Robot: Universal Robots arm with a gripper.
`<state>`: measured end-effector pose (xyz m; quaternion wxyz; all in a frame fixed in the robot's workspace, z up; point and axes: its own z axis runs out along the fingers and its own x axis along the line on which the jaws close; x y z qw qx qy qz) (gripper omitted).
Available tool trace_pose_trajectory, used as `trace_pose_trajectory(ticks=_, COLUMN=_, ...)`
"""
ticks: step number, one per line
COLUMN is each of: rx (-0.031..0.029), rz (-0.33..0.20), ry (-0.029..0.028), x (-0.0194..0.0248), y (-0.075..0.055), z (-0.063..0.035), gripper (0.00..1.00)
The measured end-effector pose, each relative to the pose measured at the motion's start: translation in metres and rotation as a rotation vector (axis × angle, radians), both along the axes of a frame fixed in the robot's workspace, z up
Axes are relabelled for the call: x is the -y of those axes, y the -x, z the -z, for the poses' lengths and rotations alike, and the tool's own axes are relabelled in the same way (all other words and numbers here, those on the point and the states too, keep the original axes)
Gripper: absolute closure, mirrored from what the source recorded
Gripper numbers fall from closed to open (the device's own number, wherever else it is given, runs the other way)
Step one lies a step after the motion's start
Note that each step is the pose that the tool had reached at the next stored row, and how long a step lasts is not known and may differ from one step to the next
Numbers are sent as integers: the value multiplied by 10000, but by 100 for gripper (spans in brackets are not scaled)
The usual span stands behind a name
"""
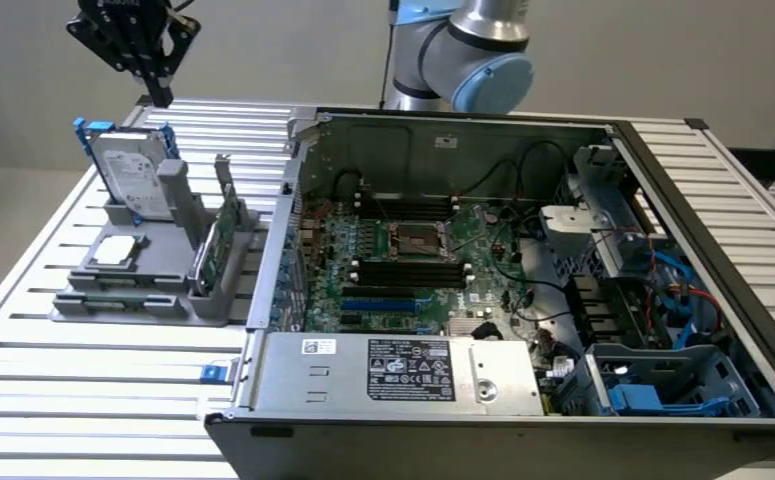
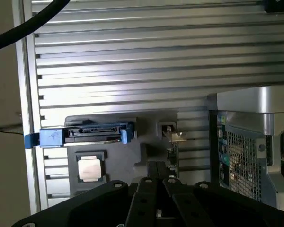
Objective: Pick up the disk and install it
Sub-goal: 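Reach for the disk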
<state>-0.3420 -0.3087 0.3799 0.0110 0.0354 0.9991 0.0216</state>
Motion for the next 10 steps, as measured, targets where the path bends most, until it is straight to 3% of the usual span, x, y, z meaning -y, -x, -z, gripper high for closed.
trace_pose_trajectory(ticks=10, rx=-1, rz=-2, ry=92, x=-165, y=458, z=97, gripper=89)
